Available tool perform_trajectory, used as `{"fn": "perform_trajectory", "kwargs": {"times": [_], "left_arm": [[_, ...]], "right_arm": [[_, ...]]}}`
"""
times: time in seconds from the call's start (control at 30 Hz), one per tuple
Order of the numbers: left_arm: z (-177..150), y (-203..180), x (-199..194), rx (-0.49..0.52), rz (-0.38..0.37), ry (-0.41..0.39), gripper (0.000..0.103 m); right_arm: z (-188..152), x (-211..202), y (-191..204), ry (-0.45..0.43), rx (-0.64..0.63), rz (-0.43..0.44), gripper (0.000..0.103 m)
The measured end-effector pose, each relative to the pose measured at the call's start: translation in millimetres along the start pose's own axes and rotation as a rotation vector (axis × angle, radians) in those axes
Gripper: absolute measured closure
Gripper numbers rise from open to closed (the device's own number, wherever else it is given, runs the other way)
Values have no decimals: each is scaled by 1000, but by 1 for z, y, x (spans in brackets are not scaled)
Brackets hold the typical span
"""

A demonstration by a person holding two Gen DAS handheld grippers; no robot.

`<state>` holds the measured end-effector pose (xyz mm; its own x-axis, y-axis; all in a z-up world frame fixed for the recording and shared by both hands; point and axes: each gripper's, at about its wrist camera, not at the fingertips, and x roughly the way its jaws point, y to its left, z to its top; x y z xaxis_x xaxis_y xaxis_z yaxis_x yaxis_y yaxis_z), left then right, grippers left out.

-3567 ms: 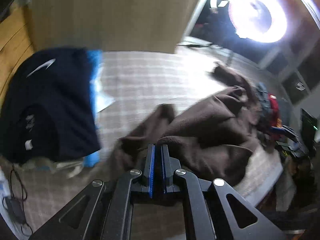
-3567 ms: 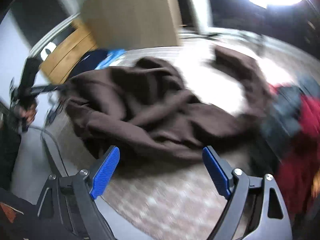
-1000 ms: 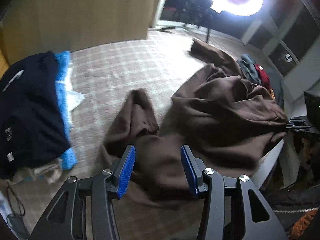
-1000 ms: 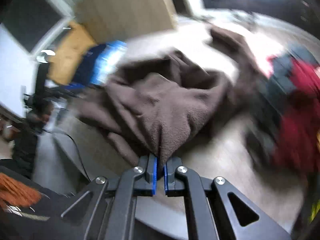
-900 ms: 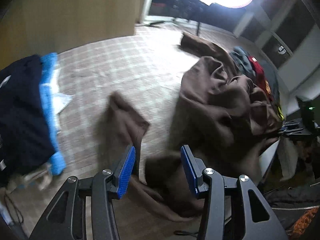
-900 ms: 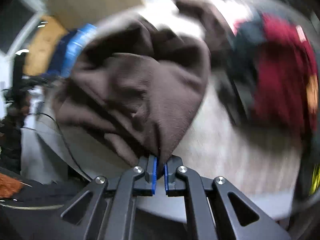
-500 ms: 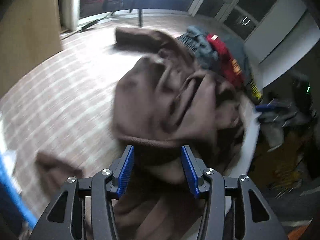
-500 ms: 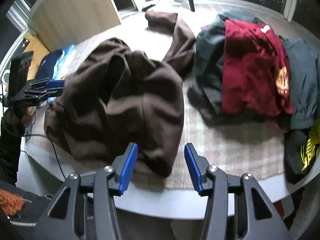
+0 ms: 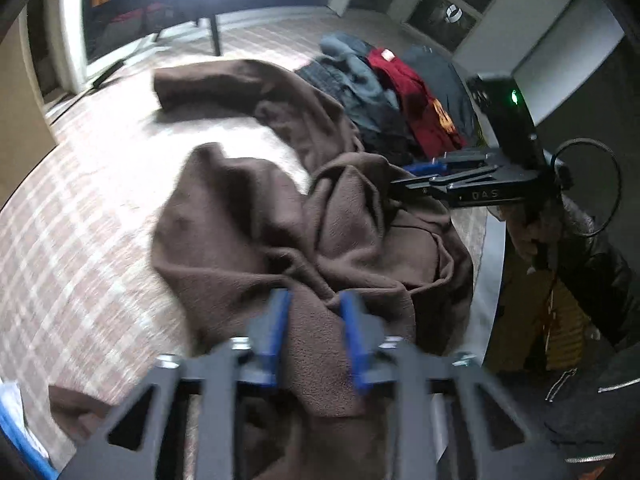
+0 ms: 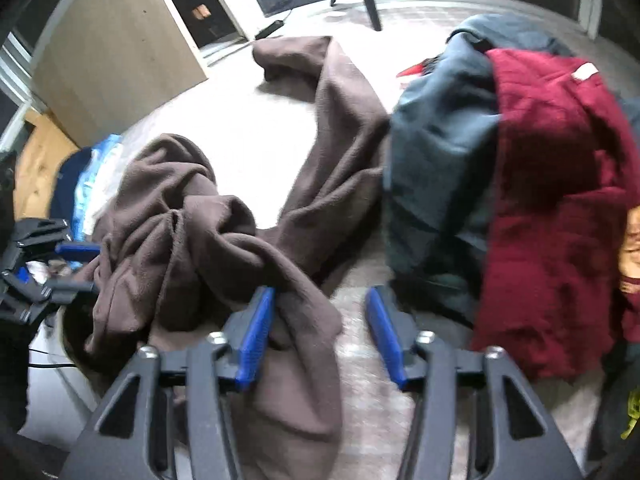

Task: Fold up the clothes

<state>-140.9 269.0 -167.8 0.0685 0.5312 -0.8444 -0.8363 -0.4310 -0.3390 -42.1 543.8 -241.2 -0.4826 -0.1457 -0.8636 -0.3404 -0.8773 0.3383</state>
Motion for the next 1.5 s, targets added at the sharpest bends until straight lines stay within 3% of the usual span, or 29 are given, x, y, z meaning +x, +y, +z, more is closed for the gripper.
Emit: {"fn": "perform_trajectory", "kwargs": {"times": [0.17, 0.4, 0.53, 0.63, 0.73, 0.77, 0.83, 0.9, 0.97, 1.13, 1.27, 1.37, 1.4, 1.43, 1.47, 1.5], "left_arm": [[-12, 22, -27, -93, -12, -63, 93], [-37, 37, -119, -213, 43, -263, 95], [-81, 37, -181, -307, 144, -393, 103], [-121, 43, -222, -386, 218, -469, 103], [-156, 57, -227, -479, 279, -421, 103], [-163, 61, -225, -488, 297, -397, 103], [-172, 67, -217, -479, 328, -350, 103], [-171, 79, -206, -473, 322, -316, 101], [-156, 98, -188, -457, 285, -284, 93], [-112, 133, -131, -369, 218, -174, 84], [-91, 154, -94, -363, 196, -101, 79], [-87, 159, -87, -366, 168, -89, 79], [-89, 158, -88, -359, 170, -88, 79], [-91, 157, -90, -351, 175, -87, 79], [-93, 156, -92, -346, 176, -90, 79], [-95, 155, -95, -343, 176, -95, 79]], "right_arm": [[8, -20, 20, -54, -75, -5, 97], [57, -53, 71, -166, -230, 7, 98], [102, -51, 139, -226, -364, 48, 98], [140, -22, 225, -195, -513, 139, 97], [152, 7, 274, -168, -572, -6, 84], [146, 2, 275, -189, -561, 7, 80], [128, -16, 267, -235, -524, 43, 52], [97, -34, 247, -271, -480, -8, 42], [60, -38, 224, -245, -418, -30, 42], [-16, 6, 188, -21, -259, 29, 41], [-48, 55, 181, 95, -152, 102, 41], [-48, 68, 186, 57, -170, 92, 42], [-47, 68, 190, 41, -191, 115, 51], [-48, 67, 193, 34, -212, 126, 81], [-49, 61, 197, 28, -241, 122, 95], [-50, 55, 201, 21, -271, 116, 96]]}}
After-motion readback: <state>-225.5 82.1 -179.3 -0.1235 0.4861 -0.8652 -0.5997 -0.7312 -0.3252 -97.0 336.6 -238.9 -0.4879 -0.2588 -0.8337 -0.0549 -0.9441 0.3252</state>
